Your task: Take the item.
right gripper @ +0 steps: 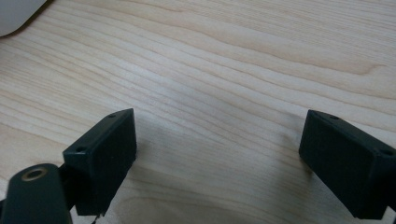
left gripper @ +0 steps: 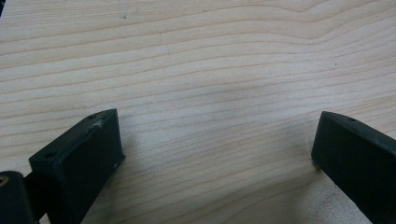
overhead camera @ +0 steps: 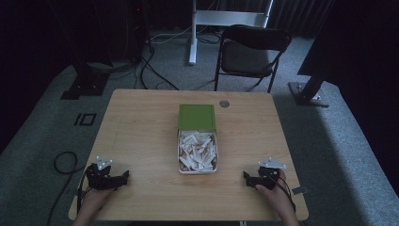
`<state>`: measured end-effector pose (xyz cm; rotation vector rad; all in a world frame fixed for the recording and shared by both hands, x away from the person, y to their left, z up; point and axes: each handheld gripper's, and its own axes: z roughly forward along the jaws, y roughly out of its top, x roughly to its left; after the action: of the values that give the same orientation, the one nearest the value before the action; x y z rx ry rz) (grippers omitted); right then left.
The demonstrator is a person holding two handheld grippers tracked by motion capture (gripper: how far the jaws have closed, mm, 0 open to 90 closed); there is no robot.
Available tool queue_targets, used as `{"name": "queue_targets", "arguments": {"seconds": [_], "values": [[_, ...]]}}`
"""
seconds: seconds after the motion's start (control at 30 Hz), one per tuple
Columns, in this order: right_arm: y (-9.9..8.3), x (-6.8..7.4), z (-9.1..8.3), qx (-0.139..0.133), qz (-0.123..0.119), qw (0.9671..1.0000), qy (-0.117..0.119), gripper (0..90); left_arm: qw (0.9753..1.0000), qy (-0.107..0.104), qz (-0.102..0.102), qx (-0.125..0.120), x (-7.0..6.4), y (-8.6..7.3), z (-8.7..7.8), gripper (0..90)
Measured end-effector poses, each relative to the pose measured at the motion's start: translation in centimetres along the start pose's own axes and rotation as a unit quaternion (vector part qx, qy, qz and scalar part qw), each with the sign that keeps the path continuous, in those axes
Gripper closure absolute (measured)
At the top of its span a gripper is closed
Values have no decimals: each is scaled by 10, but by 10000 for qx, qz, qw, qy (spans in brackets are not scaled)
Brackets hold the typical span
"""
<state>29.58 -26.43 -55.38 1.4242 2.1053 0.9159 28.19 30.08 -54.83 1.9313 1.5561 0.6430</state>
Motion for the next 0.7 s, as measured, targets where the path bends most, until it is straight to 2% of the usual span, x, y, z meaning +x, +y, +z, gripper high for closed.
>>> {"name": "queue_targets", "arguments": {"seconds": [0.7], "values": [[1,1,0,1,47,10000,-40,111,10000,-1,-1,0,0,0,0,26]]}}
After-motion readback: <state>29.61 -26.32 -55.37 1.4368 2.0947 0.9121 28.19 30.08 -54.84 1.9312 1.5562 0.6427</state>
